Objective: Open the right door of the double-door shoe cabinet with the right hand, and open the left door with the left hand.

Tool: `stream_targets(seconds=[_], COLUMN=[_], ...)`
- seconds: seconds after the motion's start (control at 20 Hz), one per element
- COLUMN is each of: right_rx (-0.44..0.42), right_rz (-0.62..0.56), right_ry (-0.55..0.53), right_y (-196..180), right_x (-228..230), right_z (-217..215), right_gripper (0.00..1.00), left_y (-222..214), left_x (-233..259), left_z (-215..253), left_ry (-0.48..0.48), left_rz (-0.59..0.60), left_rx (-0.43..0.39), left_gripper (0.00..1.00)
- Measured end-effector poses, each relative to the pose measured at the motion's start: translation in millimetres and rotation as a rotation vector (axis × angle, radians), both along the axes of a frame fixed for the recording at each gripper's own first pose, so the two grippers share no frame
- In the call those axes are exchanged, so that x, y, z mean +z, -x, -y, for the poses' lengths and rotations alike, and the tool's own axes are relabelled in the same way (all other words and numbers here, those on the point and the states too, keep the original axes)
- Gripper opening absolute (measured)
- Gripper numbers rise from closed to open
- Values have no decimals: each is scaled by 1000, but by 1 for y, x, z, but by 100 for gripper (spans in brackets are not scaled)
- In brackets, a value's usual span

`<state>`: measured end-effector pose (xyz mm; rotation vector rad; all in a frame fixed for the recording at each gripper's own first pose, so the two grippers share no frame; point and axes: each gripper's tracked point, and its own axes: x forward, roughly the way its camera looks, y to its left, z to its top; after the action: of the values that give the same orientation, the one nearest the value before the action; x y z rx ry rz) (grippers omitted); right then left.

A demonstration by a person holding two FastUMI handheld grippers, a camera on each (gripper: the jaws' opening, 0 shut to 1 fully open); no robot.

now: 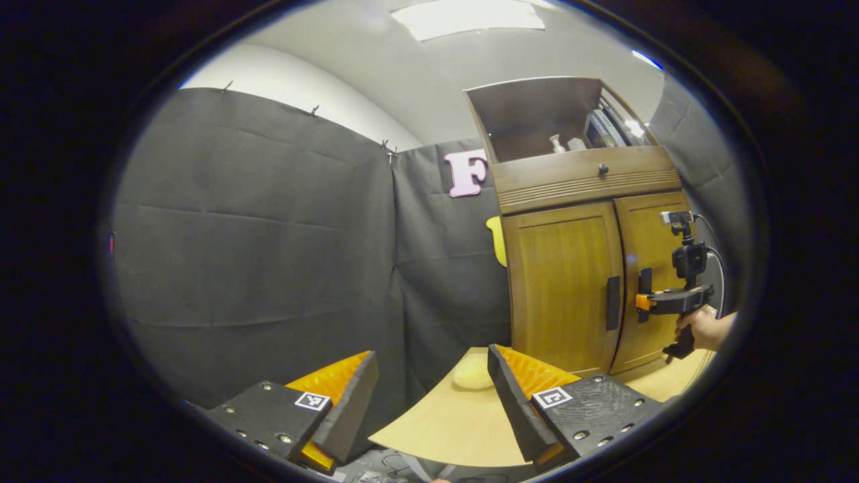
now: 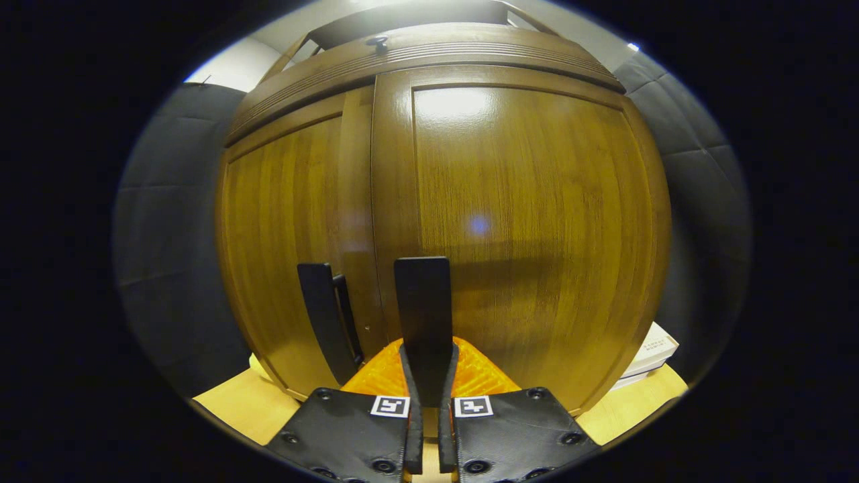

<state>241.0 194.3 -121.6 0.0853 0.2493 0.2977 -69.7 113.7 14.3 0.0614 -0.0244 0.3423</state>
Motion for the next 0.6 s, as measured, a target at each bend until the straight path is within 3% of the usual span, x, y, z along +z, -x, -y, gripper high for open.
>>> stream_targets(seconds=[0.6], right_rx=[71], right_rz=[-39], right_ry=[-10], right_y=[60], right_x=[5], right_z=[26], right_gripper=[7], left_y=[-19], left_x=[-6], left_z=[18], left_ry=[25], left_rz=[18], left_rx=[-126], left_gripper=[96])
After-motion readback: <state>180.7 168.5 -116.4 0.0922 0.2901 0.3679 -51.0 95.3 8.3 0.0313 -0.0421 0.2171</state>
